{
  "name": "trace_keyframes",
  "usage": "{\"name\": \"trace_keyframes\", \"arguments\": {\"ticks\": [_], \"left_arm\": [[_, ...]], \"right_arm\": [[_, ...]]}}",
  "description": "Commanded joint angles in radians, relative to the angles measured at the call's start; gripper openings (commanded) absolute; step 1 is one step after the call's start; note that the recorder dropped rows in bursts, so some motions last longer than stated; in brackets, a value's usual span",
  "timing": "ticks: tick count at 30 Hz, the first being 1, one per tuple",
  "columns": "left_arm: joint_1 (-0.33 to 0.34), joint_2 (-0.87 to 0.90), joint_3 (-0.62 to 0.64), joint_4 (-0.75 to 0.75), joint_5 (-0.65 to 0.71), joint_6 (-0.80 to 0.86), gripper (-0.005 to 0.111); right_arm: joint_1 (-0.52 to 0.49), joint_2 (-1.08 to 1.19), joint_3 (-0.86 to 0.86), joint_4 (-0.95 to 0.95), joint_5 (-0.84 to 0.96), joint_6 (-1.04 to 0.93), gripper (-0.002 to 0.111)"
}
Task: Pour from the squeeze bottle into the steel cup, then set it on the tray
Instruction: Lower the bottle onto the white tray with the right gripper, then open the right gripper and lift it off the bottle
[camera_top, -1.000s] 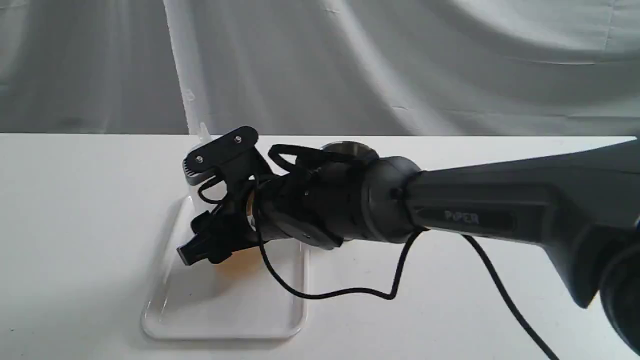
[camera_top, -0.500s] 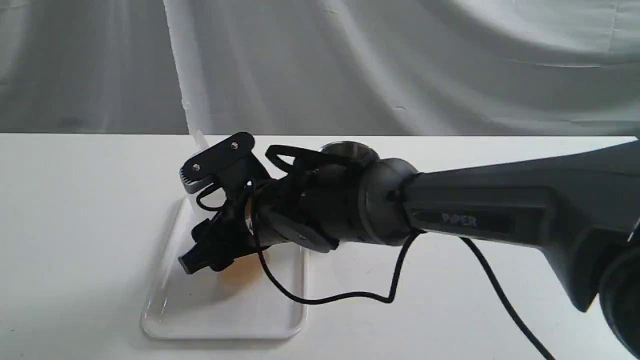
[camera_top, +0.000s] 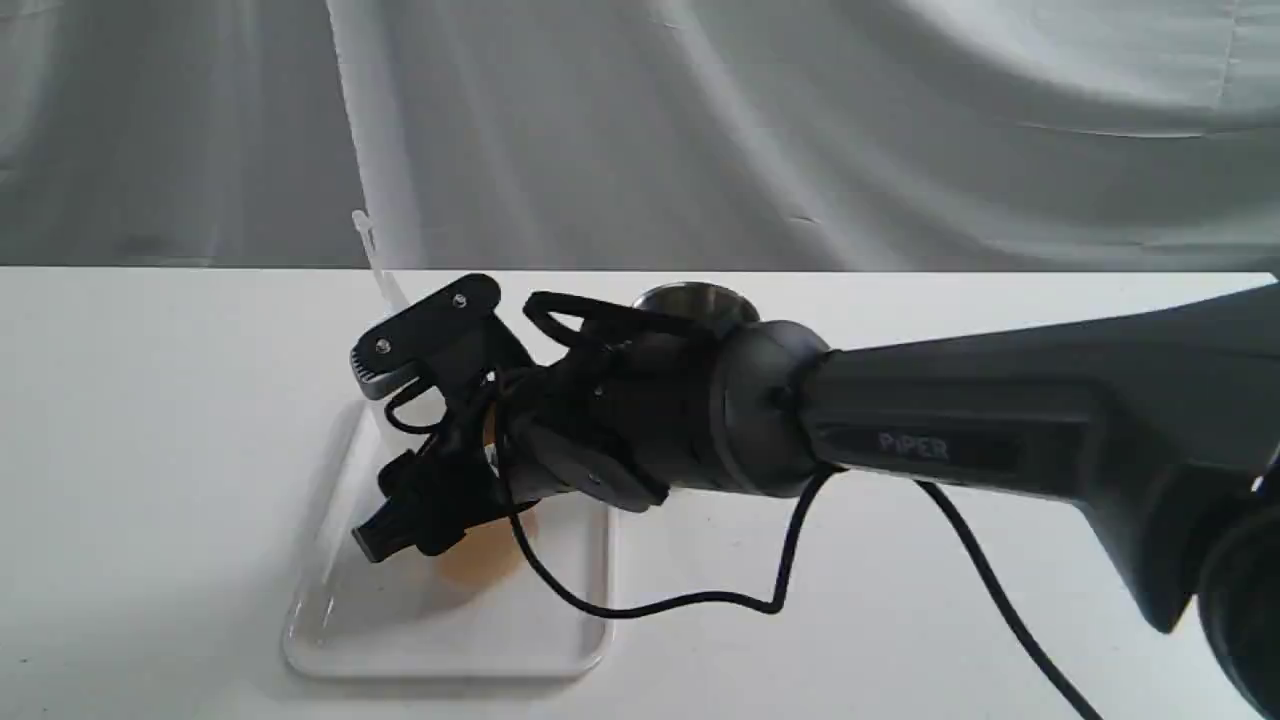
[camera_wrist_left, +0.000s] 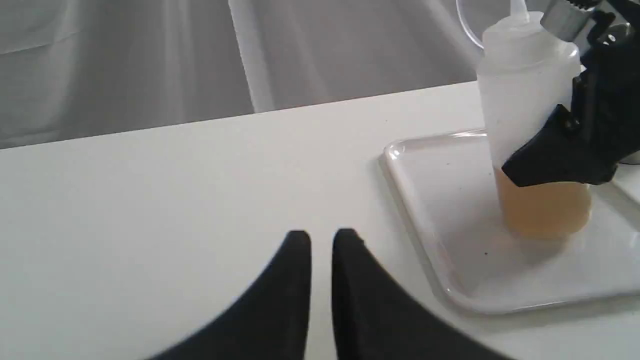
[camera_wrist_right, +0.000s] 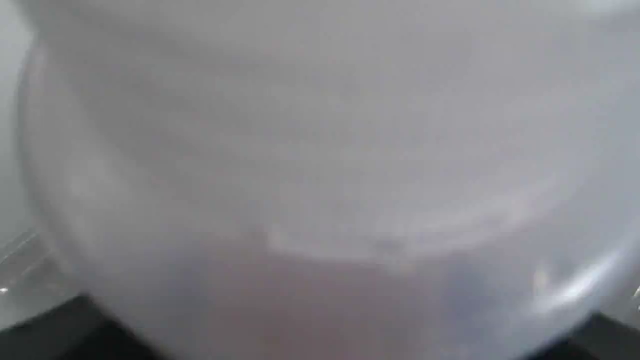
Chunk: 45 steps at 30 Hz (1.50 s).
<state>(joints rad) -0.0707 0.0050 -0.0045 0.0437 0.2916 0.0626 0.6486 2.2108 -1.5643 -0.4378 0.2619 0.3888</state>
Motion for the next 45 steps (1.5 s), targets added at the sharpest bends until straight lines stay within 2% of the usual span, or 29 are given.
{"name": "trace_keyframes", "arguments": {"ticks": [1,12,16,23,28,45], "left_arm": [[-0.003,-0.005,0.004,0.001,-0.007,-0.002,0.008],[-0.003,-0.005,0.004,0.001,-0.007,-0.002,0.008],[-0.003,-0.005,0.004,0.001,-0.007,-0.002,0.008],[-0.003,-0.005,0.004,0.001,-0.007,-0.002,0.008],[-0.003,-0.005,0.004,0.001,-0.007,-0.002,0.008],[-0.003,-0.005,0.004,0.001,-0.007,-0.002,0.008]], "right_arm": [[0.001,-0.008,-0.008,0.011,-0.011,-0.008,0.028],[0.001,-0.008,-0.008,0.011,-0.011,-0.008,0.029],[0.001,-0.008,-0.008,0.011,-0.007,-0.008,0.043],[0.001,-0.008,-0.008,0.011,-0.007,-0.008,0.079],[0.001,-0.008,-0.008,0.011,-0.007,-0.008,0.091],[-0.001,-0.102,-0.008,0.011,0.019,-0.008,0.093]]}}
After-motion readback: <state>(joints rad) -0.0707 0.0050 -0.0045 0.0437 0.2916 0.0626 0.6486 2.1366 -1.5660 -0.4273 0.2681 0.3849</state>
